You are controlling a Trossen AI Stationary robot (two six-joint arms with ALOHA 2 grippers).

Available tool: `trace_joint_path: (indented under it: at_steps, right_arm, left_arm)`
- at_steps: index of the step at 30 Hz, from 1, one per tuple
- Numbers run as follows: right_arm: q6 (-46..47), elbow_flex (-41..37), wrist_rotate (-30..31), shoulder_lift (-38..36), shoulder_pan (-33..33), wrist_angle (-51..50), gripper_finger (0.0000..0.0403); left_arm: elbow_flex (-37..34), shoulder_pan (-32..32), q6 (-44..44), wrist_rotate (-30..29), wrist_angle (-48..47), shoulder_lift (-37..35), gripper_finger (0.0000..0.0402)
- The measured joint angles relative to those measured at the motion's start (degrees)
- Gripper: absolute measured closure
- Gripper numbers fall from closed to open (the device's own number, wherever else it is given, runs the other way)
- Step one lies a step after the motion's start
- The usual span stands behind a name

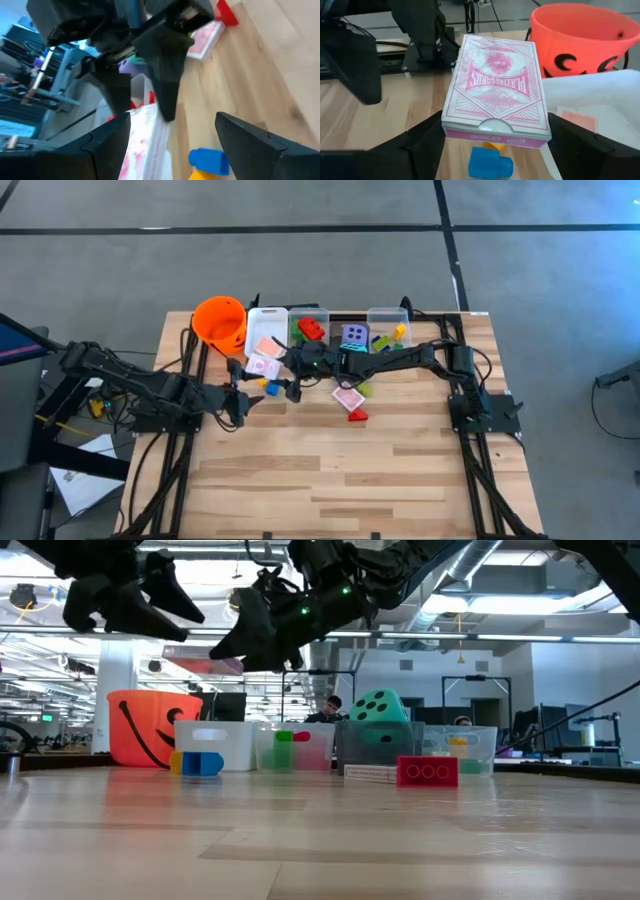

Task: Pick & Place Toys
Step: Put the pink playing card box into the white bin

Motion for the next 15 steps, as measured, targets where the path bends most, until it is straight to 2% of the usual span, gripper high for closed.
trace_joint_path:
  at_steps: [10, 15]
  right_arm:
    - [0.6, 0.0, -0.8, 0.0, 0.7, 0.8, 0.0106]
    - [0.6, 0.0, -0.9, 0.0, 1.9, 2.5, 0.0106]
  left_arm:
    - [0.0, 0.0, 0.8, -9.1, -11.7, 1.4, 0.0116]
    - [0.0, 0.0, 0.8, -16.5, -10.7, 3.5, 0.0117]
